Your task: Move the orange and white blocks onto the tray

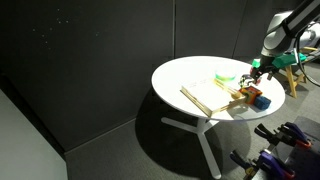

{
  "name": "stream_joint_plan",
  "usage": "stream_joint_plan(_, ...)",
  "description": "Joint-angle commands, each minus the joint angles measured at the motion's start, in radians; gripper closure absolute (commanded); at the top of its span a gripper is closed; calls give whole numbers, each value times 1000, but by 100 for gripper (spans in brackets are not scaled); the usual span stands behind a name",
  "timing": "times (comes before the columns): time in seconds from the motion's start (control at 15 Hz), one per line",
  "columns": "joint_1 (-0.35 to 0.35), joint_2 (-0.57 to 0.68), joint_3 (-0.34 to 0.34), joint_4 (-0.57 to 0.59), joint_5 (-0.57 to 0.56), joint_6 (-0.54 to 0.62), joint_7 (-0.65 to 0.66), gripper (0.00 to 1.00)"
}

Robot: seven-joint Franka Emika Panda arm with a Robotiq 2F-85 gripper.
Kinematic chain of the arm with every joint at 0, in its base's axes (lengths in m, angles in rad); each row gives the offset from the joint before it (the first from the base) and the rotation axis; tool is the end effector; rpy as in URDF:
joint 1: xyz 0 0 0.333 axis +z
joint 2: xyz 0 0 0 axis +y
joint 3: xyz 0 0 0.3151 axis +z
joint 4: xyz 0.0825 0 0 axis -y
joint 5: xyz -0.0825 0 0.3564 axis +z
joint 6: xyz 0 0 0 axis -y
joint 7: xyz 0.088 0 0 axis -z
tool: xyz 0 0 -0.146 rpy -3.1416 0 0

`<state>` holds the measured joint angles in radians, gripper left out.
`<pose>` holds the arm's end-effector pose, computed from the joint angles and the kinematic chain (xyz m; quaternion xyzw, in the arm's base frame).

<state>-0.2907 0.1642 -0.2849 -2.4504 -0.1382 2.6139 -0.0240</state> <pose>0.3943 -0.2596 0.2209 0.9755 -0.2123 -0.0155 0.0558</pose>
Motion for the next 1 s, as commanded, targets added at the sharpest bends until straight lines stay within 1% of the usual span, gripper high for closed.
stream_joint_plan(0.0,-3,3,5,-8,32,32,-37,0)
stream_joint_plan(0.4,-4,27,28,-2,83,76,-75,0)
stream_joint_plan(0.93,-20,111,45,22,120,119,-132,0)
